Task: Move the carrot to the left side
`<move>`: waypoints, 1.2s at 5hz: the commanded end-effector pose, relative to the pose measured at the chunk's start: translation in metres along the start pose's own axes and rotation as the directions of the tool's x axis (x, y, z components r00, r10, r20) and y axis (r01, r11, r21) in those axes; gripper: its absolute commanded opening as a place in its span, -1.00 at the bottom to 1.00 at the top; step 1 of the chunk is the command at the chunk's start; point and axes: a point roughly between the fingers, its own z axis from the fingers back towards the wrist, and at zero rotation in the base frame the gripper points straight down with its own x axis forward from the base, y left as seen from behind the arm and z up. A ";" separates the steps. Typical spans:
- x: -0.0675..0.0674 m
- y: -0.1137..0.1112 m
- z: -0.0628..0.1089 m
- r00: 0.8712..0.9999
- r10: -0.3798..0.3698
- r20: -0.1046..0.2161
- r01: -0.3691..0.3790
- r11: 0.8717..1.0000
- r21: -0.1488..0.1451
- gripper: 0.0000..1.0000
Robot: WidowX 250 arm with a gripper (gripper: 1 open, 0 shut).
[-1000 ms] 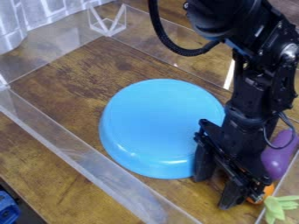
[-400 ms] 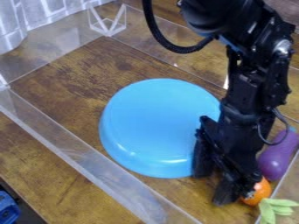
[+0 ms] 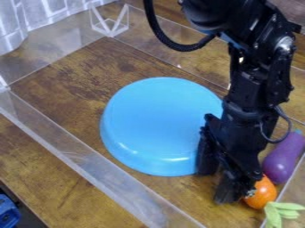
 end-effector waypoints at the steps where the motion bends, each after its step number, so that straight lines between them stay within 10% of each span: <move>1: 0.012 0.013 0.005 0.999 -0.023 0.031 0.022 1.000 0.008 -1.00; 2: 0.022 0.013 0.005 0.998 -0.058 0.030 0.058 0.998 0.008 -1.00; 3: 0.033 0.013 0.004 0.995 -0.092 0.025 0.092 0.996 0.006 1.00; 4: 0.038 0.011 0.003 0.998 -0.059 0.023 0.059 0.998 -0.001 -1.00; 6: 0.034 0.011 0.001 0.999 -0.040 0.018 0.040 0.999 -0.007 -1.00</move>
